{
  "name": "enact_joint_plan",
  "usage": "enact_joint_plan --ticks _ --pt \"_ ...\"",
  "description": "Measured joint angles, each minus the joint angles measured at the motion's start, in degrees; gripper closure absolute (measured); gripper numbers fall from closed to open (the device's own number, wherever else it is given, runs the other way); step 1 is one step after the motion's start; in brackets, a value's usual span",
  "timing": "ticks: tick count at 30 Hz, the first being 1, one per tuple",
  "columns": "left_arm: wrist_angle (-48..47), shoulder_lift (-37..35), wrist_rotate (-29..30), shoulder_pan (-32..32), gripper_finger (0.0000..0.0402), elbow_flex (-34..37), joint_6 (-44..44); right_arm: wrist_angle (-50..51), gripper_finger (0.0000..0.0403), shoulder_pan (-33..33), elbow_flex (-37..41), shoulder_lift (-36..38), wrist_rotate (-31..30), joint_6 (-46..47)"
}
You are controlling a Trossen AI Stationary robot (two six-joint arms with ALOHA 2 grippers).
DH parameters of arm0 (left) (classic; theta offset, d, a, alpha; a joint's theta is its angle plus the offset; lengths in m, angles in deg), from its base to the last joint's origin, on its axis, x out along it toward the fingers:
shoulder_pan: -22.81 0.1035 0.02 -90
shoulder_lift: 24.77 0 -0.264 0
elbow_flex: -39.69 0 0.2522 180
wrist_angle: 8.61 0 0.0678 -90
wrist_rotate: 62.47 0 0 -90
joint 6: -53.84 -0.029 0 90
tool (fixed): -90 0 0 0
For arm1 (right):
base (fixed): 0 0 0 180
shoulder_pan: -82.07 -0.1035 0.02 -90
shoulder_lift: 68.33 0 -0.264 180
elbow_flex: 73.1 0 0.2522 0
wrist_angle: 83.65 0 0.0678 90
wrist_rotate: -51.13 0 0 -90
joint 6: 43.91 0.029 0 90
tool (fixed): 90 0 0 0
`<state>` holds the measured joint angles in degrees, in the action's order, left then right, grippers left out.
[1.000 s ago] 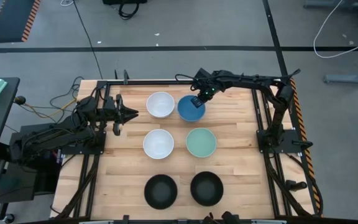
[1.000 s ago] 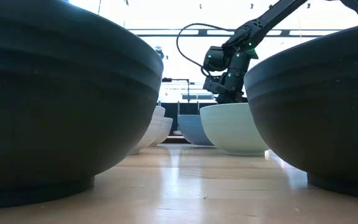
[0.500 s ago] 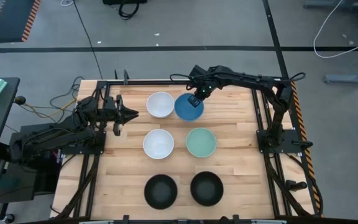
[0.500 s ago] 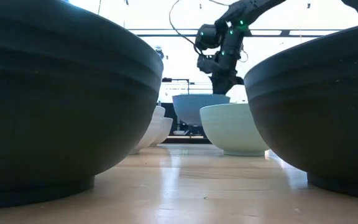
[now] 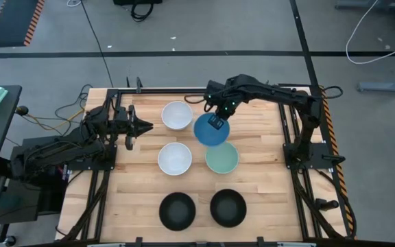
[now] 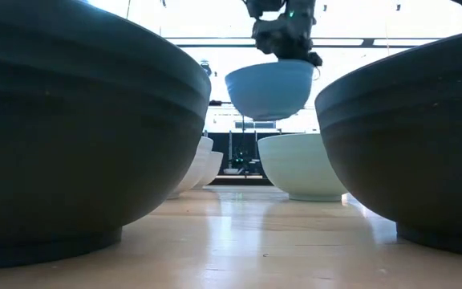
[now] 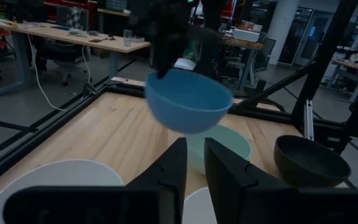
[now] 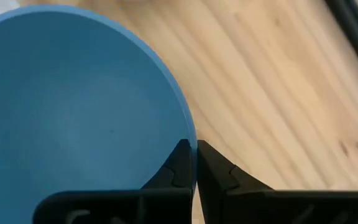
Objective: Nest bowls inside each other
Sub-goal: Stack the blue bowl on the green bowl
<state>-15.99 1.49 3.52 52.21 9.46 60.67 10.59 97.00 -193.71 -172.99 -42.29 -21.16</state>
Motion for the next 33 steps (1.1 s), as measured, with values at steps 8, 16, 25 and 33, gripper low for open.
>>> enact_joint_plan --ticks 8,16,25,33 --pt "-1.2 0.0 0.0 0.0 0.0346 0.0 0.0 2.7 0.0395 -7.9 1.2 2.7 0.0 4.8" --pt "-2.0 0.0 0.0 0.0 0.034 0.0 0.6 2.4 0.0395 -14.2 5.5 4.6 0.0 10.0" --pt "-2.1 0.0 0.0 -0.1 0.0348 0.0 2.9 -7.1 0.0396 -15.9 19.0 10.4 0.0 11.7" --pt "-2.1 0.0 0.0 -0.1 0.0343 0.0 3.0 -16.4 0.0396 -13.9 31.8 17.0 0.5 11.8"
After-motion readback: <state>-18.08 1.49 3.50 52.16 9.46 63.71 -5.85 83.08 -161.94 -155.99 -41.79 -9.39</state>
